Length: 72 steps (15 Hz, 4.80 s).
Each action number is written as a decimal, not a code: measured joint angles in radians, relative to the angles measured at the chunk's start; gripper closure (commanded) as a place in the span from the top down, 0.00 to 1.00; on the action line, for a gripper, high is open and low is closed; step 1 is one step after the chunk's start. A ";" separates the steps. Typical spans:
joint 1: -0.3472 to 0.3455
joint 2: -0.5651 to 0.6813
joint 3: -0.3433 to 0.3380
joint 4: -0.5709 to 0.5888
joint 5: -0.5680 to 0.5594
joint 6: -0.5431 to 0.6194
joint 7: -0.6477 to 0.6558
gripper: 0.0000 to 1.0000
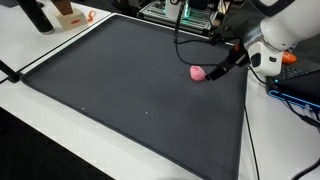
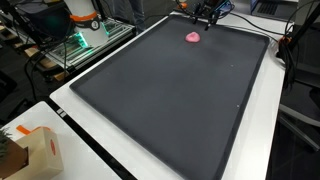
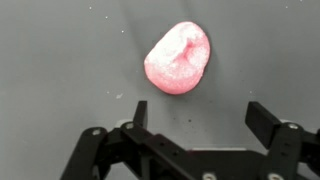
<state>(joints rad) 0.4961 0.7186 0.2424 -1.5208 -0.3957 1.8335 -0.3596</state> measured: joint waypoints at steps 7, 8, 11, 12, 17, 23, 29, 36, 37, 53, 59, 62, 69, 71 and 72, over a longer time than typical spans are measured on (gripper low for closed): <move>0.015 0.000 0.023 -0.015 -0.142 0.000 -0.206 1.00; 0.015 0.000 0.026 -0.019 -0.142 0.000 -0.223 1.00; 0.014 0.000 0.030 -0.029 -0.142 0.000 -0.242 1.00; 0.014 0.000 0.030 -0.031 -0.142 0.000 -0.246 1.00; 0.013 -0.001 0.032 -0.032 -0.140 0.000 -0.251 1.00; -0.013 -0.024 0.032 -0.029 -0.113 -0.014 -0.251 1.00; -0.064 -0.086 0.032 -0.016 -0.005 -0.041 -0.184 1.00; -0.111 -0.168 0.025 0.001 0.130 -0.062 0.067 1.00; -0.113 -0.178 0.023 0.001 0.147 -0.063 0.109 1.00; -0.115 -0.203 -0.011 -0.057 0.243 0.039 0.575 1.00; -0.107 -0.207 -0.045 -0.193 0.273 0.204 0.878 1.00; -0.103 -0.216 -0.066 -0.253 0.286 0.249 1.013 1.00; -0.103 -0.245 -0.091 -0.380 0.313 0.394 1.250 1.00; -0.103 -0.254 -0.093 -0.414 0.321 0.427 1.284 1.00; -0.103 -0.258 -0.094 -0.431 0.323 0.442 1.298 1.00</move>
<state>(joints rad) 0.3928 0.4608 0.1480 -1.9516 -0.0726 2.2754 0.9382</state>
